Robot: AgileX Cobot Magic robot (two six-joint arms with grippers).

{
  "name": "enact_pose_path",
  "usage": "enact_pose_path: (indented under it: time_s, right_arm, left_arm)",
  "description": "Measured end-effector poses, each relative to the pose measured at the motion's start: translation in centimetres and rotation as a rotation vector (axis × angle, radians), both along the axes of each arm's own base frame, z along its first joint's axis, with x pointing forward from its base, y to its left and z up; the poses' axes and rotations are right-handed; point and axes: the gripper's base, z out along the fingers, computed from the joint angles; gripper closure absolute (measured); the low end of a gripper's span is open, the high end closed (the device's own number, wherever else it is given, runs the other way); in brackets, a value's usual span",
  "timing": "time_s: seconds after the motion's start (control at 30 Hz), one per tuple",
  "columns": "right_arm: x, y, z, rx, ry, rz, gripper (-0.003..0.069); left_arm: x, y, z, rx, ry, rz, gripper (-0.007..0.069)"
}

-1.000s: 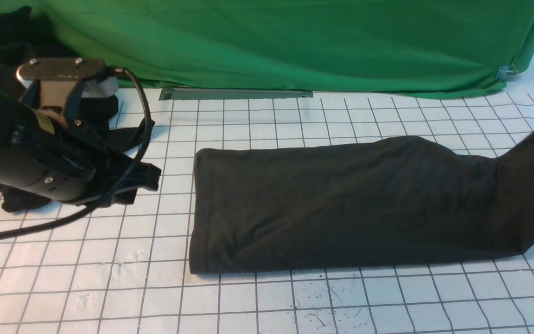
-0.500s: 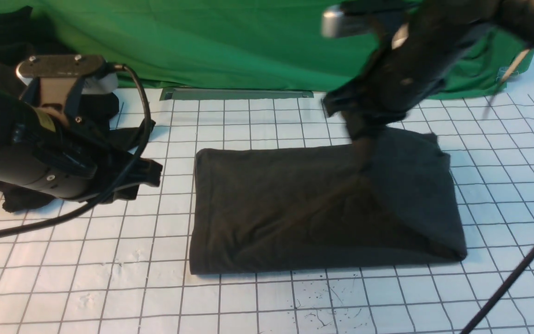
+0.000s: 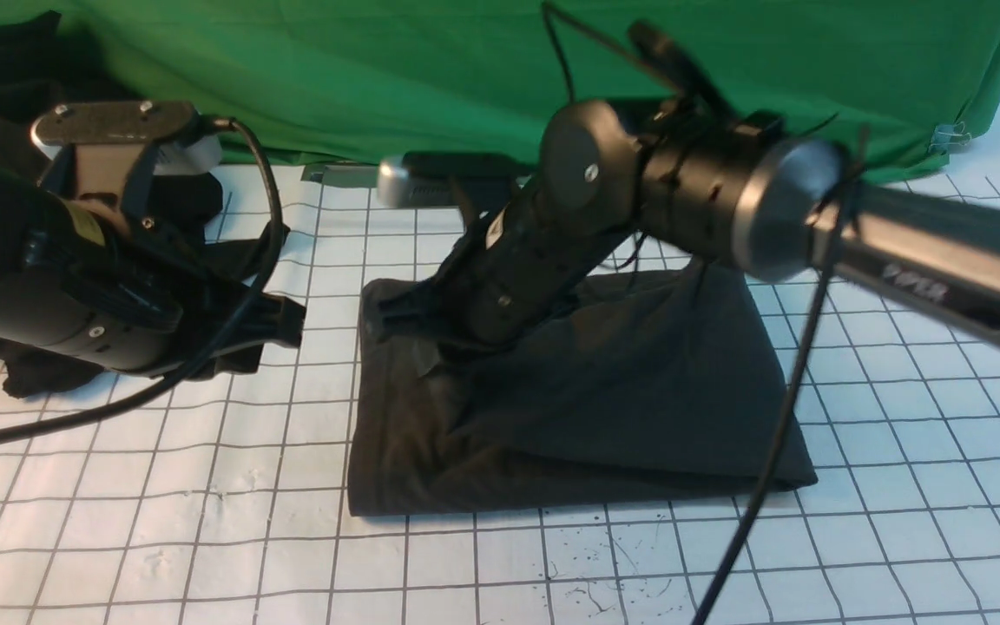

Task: Fold a long-sleeved shirt over a white checkered tablecloth.

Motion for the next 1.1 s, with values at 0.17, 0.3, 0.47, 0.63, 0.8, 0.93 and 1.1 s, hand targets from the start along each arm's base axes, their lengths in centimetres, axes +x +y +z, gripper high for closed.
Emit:
enact_pose_path:
  time_s: [0.17, 0.3, 0.47, 0.63, 0.8, 0.93, 1.1]
  right_arm:
    - [-0.9, 1.7, -0.6, 0.034, -0.013, 0.013, 0.0503]
    - [-1.6, 2.8, -0.3, 0.068, -0.049, 0.038, 0.0355]
    - [-1.5, 2.1, 0.5, 0.019, -0.072, 0.137, 0.0286]
    - [-0.2, -1.5, 4.1, -0.073, -0.134, 0.209, 0.0377]
    - [1.6, -9.3, 8.7, -0.277, -0.193, 0.149, 0.0615]
    - [2.0, -15.3, 9.9, -0.377, -0.124, 0.075, 0.0659]
    - [0.1, -17.8, 8.5, -0.413, -0.067, 0.069, 0.0664]
  left_arm:
    - [0.0, 0.0, 0.0, 0.0, 0.0, 0.0, 0.0627]
    - [0.0, 0.0, 0.0, 0.0, 0.0, 0.0, 0.0627]
    - [0.0, 0.0, 0.0, -0.002, -0.002, 0.0, 0.0627]
    - [0.2, -0.1, -0.3, -0.008, 0.014, 0.005, 0.0627]
    - [1.7, -0.8, -1.3, -0.002, 0.111, 0.004, 0.0627]
    - [5.0, -1.9, -1.7, -0.004, 0.149, 0.003, 0.0627]
    - [9.9, -3.5, -3.4, 0.019, 0.166, -0.032, 0.0615]
